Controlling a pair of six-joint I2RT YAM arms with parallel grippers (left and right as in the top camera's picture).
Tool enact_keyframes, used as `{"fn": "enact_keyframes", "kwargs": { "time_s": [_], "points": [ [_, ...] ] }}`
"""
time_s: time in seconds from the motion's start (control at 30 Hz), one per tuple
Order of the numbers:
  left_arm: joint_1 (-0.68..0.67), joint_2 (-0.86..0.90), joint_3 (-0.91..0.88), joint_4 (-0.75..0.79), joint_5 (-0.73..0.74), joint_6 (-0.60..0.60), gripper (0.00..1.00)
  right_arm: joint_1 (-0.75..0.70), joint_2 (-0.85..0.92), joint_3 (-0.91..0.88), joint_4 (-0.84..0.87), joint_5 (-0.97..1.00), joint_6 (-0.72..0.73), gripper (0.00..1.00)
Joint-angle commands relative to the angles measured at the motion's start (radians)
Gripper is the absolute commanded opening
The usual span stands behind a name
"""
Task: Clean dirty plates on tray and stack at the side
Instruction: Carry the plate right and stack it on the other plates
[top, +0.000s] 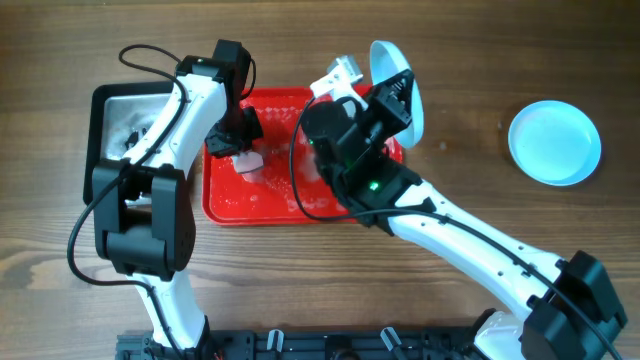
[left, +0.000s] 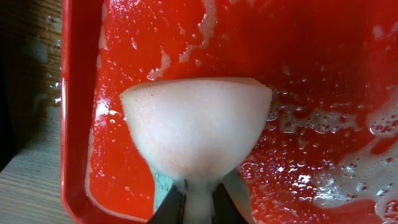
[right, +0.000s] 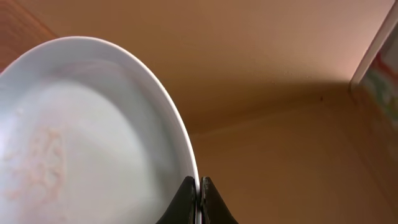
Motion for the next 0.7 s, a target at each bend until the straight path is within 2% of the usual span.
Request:
{"fn": "enact_keyframes", "kwargs": {
  "time_s": [0.0,0.1,0.13,0.17,0.2,0.3,0.37,0.47,0.5,0.63,0.67],
  "points": [
    [0.001,-0.031,0.014,0.002,0.008,0.012,0.07,0.012,0.002,0.013,0.037,0.019,-0.055,0.04],
    [0.001,-0.031,0.014,0.002,0.008,0.012,0.06,0.012,0.002,0.013,0.048,0.019,-0.010,0.04],
    [0.001,-0.031,0.014,0.002,0.008,0.012,0.06,0.012,0.002,0.013,0.048,0.020,0.077,0.04],
    [0.001,-0.031,0.014,0.002,0.008,0.012,0.06,0.012,0.002,0.013,0.043,0.019,0.266,0.04],
    [0.001,-0.031,0.014,0.002,0.008,0.012,0.06,0.011,0.002,0.013,0.022,0.011,0.374,0.04],
    [0.001,-0.031,0.014,0.002,0.008,0.012,0.06,-0.005,0.002,0.013,-0.180,-0.152,0.605,0.04],
    [0.001,-0.031,0.014,0.002,0.008,0.012,0.06,-0.053,0.002,0.013,-0.411,-0.389,0.832,0.04],
    [0.001,-0.031,0.014,-0.001,0.008,0.012,0.04,-0.156,0.000,0.013,-0.556,-0.722,1.058,0.04],
    [0.001,-0.031,0.014,-0.006,0.008,0.012,0.04,-0.242,-0.009,0.013,-0.597,-0.935,1.129,0.04],
    [0.001,-0.031,0.014,-0.009,0.008,0.012,0.04,-0.503,-0.060,0.013,-0.624,-1.413,1.129,0.04],
    [0.001,-0.031,0.014,-0.009,0.008,0.012,0.04,-0.565,-0.071,0.013,-0.629,-1.479,1.130,0.04]
  ]
}}
